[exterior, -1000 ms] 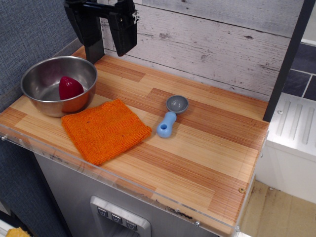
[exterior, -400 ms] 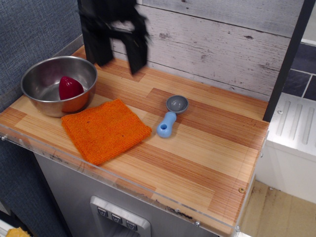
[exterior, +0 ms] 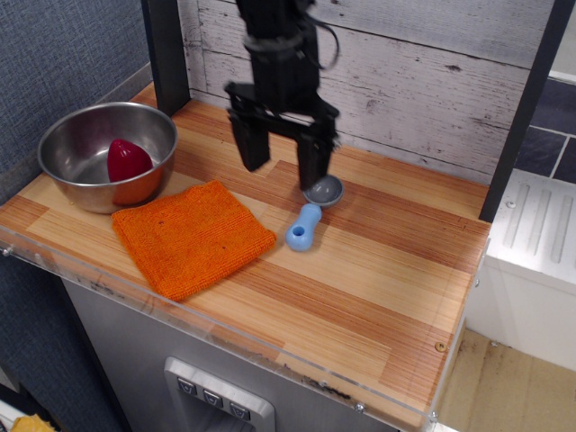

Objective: Pick the blue spoon and place it onto the red towel.

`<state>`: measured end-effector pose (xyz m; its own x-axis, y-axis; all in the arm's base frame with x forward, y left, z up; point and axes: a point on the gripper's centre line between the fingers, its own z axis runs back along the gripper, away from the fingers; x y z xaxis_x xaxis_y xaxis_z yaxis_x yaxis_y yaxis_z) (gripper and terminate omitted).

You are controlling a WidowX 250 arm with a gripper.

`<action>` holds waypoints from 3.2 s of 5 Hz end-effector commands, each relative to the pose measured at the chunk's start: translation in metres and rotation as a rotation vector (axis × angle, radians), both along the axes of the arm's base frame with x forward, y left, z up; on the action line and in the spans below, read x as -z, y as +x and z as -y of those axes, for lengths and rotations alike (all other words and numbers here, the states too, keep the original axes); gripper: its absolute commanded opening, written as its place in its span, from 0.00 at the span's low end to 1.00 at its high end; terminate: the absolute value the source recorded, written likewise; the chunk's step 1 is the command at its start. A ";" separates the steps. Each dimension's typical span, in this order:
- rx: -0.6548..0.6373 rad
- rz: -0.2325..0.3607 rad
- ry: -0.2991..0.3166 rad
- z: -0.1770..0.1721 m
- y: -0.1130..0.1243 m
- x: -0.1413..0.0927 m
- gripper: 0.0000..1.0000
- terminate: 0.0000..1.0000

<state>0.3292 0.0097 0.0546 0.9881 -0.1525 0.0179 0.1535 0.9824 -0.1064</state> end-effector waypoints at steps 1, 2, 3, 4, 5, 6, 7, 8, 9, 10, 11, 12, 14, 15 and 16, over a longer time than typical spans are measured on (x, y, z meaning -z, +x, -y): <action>-0.016 0.082 0.064 0.011 0.019 0.016 1.00 0.00; -0.024 0.086 0.055 0.014 0.023 0.026 1.00 0.00; -0.009 0.092 0.045 0.023 0.027 0.030 0.00 0.00; -0.003 0.112 0.041 0.028 0.026 0.017 0.00 0.00; -0.030 0.155 -0.006 0.024 0.019 -0.015 0.00 0.00; 0.005 0.213 -0.082 0.023 0.002 -0.065 0.00 0.00; 0.041 0.209 -0.078 0.011 -0.033 -0.099 0.00 0.00; 0.024 0.169 -0.020 -0.023 -0.057 -0.094 0.00 0.00; 0.007 0.108 0.036 -0.054 -0.072 -0.077 0.00 0.00; -0.021 0.055 0.064 -0.074 -0.079 -0.055 0.00 0.00; -0.038 0.000 0.077 -0.080 -0.078 -0.034 0.00 0.00; -0.050 -0.049 0.075 -0.083 -0.081 -0.020 0.00 0.00; -0.024 0.016 0.058 -0.067 -0.072 -0.041 1.00 0.00; -0.027 0.169 0.043 -0.054 -0.067 -0.092 1.00 0.00; -0.024 0.273 0.010 -0.044 -0.066 -0.132 1.00 0.00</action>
